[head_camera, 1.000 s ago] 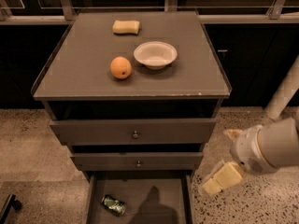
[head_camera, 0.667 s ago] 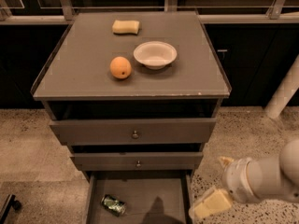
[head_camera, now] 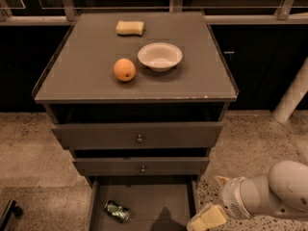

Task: Pick green can from bottom drawer and place on counter

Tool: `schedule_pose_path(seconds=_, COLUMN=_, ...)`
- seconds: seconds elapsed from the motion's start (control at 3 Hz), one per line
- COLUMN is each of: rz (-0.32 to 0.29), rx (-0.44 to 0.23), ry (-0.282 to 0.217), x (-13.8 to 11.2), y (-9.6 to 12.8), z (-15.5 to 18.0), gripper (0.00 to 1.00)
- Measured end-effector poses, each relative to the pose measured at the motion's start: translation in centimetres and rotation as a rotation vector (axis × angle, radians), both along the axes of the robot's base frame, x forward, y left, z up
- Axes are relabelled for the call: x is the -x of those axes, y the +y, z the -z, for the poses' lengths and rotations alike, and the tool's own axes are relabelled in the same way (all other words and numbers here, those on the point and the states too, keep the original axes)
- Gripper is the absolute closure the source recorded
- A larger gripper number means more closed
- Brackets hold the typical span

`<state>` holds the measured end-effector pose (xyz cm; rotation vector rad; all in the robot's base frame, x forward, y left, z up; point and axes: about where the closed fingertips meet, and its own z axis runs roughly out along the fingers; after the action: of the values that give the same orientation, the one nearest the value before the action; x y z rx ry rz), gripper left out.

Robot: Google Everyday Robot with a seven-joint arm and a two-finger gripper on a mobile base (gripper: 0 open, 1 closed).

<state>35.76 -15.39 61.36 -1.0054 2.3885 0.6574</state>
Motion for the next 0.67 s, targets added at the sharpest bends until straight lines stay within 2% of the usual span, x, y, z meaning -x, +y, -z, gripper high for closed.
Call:
schedule_pose_path(seconds=0.33, rz=-0.040, rx=-0.010, ry=-0.016, x=-0.3, y=0.9, z=1.0, gripper=0.00)
schedule_pose_path(seconds=0.67, rz=-0.108, rx=-0.087, ry=-0.098, x=-2.9, y=3.0, z=2.6, gripper=0.00)
